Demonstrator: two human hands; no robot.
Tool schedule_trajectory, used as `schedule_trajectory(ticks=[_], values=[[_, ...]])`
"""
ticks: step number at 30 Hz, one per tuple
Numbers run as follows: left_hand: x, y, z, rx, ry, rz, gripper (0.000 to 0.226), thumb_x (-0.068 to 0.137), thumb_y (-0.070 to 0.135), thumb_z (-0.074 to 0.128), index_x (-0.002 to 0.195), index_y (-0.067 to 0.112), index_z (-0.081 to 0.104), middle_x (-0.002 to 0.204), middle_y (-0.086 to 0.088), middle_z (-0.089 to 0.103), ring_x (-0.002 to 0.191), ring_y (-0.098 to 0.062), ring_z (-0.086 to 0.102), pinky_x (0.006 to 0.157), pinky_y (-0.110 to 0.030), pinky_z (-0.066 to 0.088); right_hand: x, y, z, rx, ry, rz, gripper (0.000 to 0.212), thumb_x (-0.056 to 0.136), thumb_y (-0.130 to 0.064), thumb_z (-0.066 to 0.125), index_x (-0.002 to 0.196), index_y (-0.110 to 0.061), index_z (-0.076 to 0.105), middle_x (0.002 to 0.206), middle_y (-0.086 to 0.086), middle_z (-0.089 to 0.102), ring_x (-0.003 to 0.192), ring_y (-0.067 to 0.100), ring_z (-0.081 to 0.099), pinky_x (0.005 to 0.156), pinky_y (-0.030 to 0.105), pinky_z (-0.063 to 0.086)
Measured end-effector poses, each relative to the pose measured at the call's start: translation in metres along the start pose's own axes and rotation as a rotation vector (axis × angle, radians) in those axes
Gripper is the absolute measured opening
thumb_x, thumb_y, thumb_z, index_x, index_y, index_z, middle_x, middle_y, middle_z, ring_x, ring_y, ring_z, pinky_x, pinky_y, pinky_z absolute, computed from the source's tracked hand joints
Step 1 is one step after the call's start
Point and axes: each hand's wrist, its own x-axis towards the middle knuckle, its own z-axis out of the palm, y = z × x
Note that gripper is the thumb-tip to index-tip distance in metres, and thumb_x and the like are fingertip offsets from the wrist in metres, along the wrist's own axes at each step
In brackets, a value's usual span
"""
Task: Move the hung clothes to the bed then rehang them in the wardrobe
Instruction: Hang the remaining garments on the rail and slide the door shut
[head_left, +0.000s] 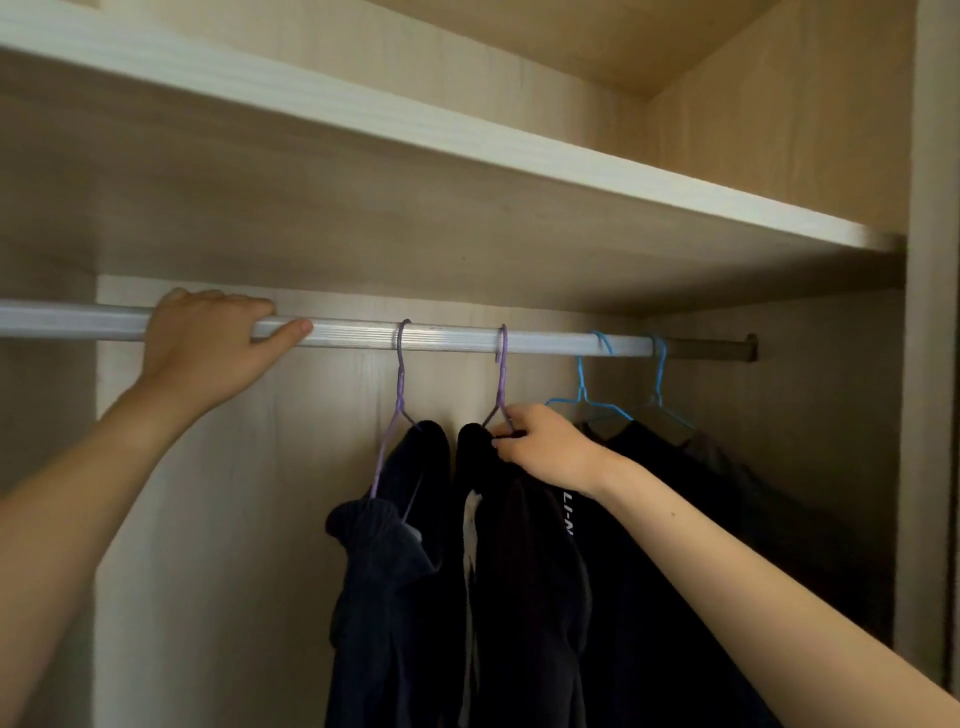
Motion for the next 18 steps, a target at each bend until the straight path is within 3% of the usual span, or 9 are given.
schedule_trajectory(ticks=[2,5,6,9,11,14,17,18], values=[[0.000,-0.002,0.001,-0.001,0.004,0.003,0.057,0.085,0.071,0.026,0.053,0.026,0.043,0.052,0.005,0.043,0.055,-0.021,0.042,0.063,-0.033,0.027,0.000,0.001,0.003,-0.002,0.001,-0.043,0.026,0.086,-0.008,0.055,0.102,0.012,0.059,0.097,0.024,0.068,0.087,0.030,0.064,0.073,0.030,0.045],[0.000,-0.002,0.002,-0.006,0.004,-0.004,0.057,0.085,0.071,0.027,0.054,0.026,0.044,0.054,0.005,0.044,0.059,-0.020,0.041,0.066,-0.033,0.027,-0.004,-0.003,-0.002,-0.067,-0.036,-0.024,0.033,0.085,-0.002,0.051,0.113,0.014,0.057,0.116,0.029,0.063,0.110,0.040,0.059,0.091,0.041,0.048],[0.000,-0.002,0.001,-0.009,0.002,-0.004,0.057,0.084,0.071,0.026,0.055,0.026,0.044,0.054,0.005,0.045,0.059,-0.020,0.041,0.067,-0.033,0.027,-0.007,-0.007,-0.003,-0.103,-0.030,-0.042,0.036,0.085,-0.002,0.050,0.118,0.010,0.057,0.120,0.027,0.062,0.114,0.038,0.058,0.095,0.038,0.046],[0.000,-0.001,-0.002,-0.028,-0.028,-0.007,0.058,0.084,0.071,0.023,0.056,0.026,0.045,0.053,0.008,0.043,0.059,-0.020,0.043,0.068,-0.033,0.026,-0.014,-0.028,-0.001,-0.180,0.164,-0.209,0.050,0.090,-0.009,0.050,0.139,-0.001,0.047,0.135,0.017,0.056,0.126,0.031,0.052,0.101,0.030,0.039],[0.000,-0.001,-0.005,-0.038,-0.047,-0.007,0.058,0.084,0.071,0.022,0.056,0.026,0.044,0.054,0.009,0.041,0.060,-0.021,0.043,0.069,-0.034,0.028,-0.013,-0.050,0.007,-0.046,0.209,-0.179,0.051,0.092,-0.024,0.054,0.137,-0.002,0.049,0.132,0.014,0.058,0.123,0.028,0.054,0.096,0.028,0.041],[0.000,0.000,-0.007,-0.038,-0.059,-0.016,0.059,0.086,0.070,0.026,0.057,0.024,0.047,0.055,0.009,0.043,0.062,-0.020,0.044,0.070,-0.034,0.028,-0.008,-0.081,0.023,0.071,-0.003,-0.046,0.050,0.088,-0.047,0.058,0.119,-0.007,0.056,0.110,0.007,0.057,0.106,0.022,0.057,0.077,0.028,0.040],[0.001,0.000,-0.007,-0.046,-0.086,-0.016,0.055,0.089,0.067,0.031,0.059,0.024,0.048,0.054,0.011,0.041,0.063,-0.020,0.044,0.072,-0.033,0.028,-0.004,-0.099,0.034,0.019,-0.148,-0.026,0.060,0.087,-0.036,0.064,0.133,-0.002,0.046,0.130,0.013,0.053,0.119,0.024,0.052,0.091,0.032,0.044],[0.001,0.000,-0.008,-0.047,-0.086,-0.018,0.055,0.088,0.067,0.031,0.060,0.023,0.049,0.054,0.011,0.041,0.063,-0.020,0.045,0.071,-0.033,0.027,-0.001,-0.102,0.038,0.010,-0.167,-0.039,0.051,0.087,-0.028,0.065,0.128,-0.002,0.051,0.126,0.013,0.056,0.111,0.024,0.055,0.085,0.029,0.045]])
